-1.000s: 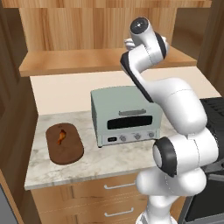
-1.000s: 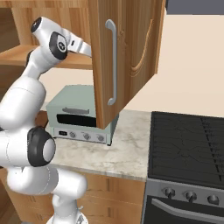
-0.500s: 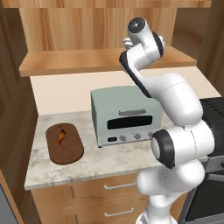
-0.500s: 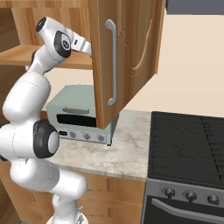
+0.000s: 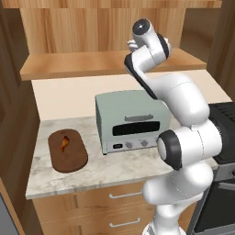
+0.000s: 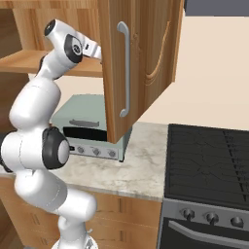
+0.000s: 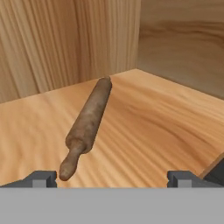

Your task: Open the cabinet, retrieve the rolling pin, and place it next to the meat on the cutting board to prepare for tenderizing.

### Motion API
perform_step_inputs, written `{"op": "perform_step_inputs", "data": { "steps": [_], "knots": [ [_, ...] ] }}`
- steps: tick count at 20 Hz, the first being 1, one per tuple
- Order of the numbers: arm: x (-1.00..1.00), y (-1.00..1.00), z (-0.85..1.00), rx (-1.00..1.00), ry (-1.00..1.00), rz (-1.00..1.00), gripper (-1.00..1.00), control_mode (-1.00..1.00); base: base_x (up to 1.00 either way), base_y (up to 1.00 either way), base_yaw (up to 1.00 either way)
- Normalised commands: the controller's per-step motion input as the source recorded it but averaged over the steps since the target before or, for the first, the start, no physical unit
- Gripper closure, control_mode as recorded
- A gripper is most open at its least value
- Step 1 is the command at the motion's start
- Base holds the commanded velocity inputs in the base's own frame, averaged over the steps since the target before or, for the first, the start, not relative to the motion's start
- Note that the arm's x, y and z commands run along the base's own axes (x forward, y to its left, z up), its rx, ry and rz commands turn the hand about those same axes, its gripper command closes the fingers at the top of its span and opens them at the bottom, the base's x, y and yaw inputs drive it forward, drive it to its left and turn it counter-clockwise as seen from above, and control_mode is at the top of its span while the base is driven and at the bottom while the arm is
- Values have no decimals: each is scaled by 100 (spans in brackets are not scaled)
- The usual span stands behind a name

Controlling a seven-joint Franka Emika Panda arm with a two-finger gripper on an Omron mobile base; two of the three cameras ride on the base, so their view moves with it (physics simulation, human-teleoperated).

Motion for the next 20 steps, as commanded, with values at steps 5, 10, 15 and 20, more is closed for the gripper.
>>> {"op": "perform_step_inputs", "data": {
  "steps": [5,10,15,20],
  "knots": [
    [17,-4,-9,0,0,0,-100,-100,0,0,0],
    [19,-9,-4,0,0,0,-100,-100,0,0,0],
    [27,-12,-4,0,0,0,-100,-100,0,0,0],
    [29,-8,-7,0,0,0,-100,-100,0,0,0]
  ]
}}
